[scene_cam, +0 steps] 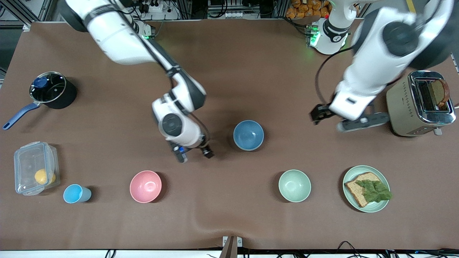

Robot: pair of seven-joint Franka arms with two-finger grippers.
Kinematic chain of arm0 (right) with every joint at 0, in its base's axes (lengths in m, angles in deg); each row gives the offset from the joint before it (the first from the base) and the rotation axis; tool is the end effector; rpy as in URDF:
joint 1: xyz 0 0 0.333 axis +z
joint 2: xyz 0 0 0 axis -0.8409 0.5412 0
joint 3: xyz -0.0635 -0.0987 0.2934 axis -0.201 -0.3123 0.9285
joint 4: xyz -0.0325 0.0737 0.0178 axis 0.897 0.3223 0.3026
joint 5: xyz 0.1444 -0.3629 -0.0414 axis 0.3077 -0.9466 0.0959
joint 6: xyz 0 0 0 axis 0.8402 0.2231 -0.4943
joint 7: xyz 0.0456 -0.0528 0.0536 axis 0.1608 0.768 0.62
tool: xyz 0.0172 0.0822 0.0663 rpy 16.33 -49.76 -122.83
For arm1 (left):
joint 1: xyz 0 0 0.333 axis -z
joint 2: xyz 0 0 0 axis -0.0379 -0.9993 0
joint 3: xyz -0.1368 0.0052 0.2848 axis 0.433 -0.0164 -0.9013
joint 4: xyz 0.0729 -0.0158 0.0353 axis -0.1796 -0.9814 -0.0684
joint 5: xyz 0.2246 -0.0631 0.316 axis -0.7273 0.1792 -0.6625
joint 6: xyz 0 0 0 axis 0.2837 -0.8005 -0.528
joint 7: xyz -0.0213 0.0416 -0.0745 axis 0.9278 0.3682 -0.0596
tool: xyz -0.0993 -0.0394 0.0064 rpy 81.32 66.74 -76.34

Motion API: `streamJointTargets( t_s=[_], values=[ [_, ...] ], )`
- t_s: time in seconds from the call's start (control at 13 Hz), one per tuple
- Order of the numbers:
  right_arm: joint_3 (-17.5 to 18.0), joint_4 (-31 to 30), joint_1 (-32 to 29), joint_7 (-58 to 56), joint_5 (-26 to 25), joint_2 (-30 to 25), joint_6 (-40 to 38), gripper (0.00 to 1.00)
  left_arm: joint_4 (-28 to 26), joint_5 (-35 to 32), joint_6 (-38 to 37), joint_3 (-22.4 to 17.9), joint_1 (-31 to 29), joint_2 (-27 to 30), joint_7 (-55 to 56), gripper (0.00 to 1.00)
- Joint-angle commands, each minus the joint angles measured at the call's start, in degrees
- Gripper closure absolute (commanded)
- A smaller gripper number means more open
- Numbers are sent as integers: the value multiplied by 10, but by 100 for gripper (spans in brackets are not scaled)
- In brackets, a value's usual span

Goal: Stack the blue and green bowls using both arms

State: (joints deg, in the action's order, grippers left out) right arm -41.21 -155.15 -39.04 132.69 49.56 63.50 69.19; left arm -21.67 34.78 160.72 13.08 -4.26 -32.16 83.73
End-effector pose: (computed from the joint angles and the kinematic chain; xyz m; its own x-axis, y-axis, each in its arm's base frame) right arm 0.6207 0.3492 0.2542 0.5897 -0.7844 -0.1924 -0.7942 -0.6064 0.0382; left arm 0.5722 -0.1910 0.5423 0.9876 0.1352 0.0795 0.1358 -0.9907 -0.0014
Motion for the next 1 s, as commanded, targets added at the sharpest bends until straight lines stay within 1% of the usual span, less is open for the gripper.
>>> streamJointTargets(
  t_s=[0.0,0.08,0.15,0.23,0.38,0.46,0.62,0.77,0.92],
  values=[
    [11,-22,-66,-132,-4,-49,-71,0,-3,-7,-48,-8,-16,31,-74,0],
    [11,-27,-83,-164,-4,-66,-94,0,30,-7,-96,-26,-11,28,-77,0],
    [12,-41,-97,-211,-3,-90,-108,0,59,-6,-125,-40,-6,21,-84,0],
    [11,-65,-113,-262,-3,-116,-113,0,71,-3,-136,-57,-5,19,-108,0],
    [10,-127,-138,-363,-4,-176,-111,0,72,-1,-136,-99,8,22,-158,0],
    [11,-142,-154,-425,-3,-202,-115,0,72,-1,-136,-112,10,24,-166,0],
    [10,-157,-191,-563,-3,-252,-149,0,72,-1,-138,-113,12,28,-167,0],
    [11,-154,-227,-668,-3,-309,-198,0,74,-1,-145,-105,9,35,-165,0],
    [6,-154,-250,-765,-1,-354,-242,0,92,13,-161,-110,7,31,-166,0]
  ],
)
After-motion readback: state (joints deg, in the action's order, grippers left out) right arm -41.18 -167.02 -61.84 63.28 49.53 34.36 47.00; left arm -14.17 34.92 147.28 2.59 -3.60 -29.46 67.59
